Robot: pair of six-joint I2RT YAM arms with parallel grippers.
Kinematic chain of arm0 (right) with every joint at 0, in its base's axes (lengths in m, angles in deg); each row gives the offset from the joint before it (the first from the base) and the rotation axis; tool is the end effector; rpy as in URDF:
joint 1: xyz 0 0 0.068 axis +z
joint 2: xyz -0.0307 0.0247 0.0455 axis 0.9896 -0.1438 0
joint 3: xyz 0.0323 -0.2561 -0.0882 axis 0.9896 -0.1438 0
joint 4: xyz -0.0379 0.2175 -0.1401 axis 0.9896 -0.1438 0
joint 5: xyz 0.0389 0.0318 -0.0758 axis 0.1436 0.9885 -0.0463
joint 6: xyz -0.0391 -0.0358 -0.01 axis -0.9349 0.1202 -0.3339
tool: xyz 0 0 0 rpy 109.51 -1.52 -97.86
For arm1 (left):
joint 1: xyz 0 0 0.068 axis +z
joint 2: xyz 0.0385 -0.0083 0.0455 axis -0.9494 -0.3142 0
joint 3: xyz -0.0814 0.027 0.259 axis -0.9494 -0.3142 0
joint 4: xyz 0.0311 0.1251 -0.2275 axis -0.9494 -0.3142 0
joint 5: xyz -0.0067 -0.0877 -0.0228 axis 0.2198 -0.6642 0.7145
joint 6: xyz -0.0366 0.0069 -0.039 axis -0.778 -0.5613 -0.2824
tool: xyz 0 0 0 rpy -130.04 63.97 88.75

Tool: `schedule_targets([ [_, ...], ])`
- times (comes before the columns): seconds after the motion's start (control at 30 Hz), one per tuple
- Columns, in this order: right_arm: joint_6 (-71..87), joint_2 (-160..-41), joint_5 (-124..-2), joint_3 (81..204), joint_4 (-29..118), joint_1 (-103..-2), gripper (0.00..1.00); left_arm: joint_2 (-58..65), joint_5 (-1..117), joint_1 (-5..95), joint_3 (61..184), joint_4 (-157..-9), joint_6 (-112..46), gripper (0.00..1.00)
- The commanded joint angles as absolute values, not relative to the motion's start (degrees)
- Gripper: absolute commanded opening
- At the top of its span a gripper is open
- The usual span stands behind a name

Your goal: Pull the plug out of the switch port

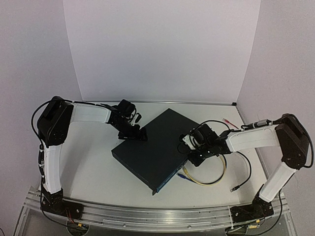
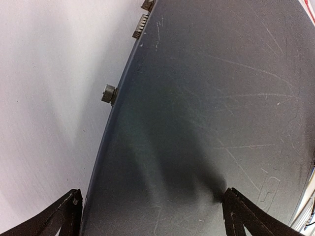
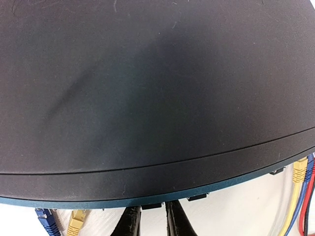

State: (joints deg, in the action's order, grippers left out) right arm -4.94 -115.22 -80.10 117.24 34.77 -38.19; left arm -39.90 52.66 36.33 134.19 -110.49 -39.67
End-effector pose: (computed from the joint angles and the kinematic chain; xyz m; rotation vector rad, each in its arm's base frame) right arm 0.2375 0.2176 0.1532 -1.0017 2.3189 0.0471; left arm 0.3501 -0.2585 0.1588 0.4875 2.6813 -0.6112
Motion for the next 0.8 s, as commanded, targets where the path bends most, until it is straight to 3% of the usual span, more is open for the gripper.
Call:
schedule_targets([
  [0.0, -6.81, -115.5, -82.97, 118.73, 37.67, -37.12, 0.14, -42.51, 52.71, 35.21, 135.79, -111.42, -38.68, 0.98],
  [0.33, -3.64, -112.69, -86.66, 111.68, 48.49, -36.43, 0.02, -44.63, 54.97, 35.21, 135.94, -113.13, -38.67, 0.98],
  [0.77, 4.68, -110.74, -84.27, 96.85, 73.08, -36.5, 0.0, -46.7, 57.3, 35.21, 134.85, -114.22, -38.96, 0.98],
])
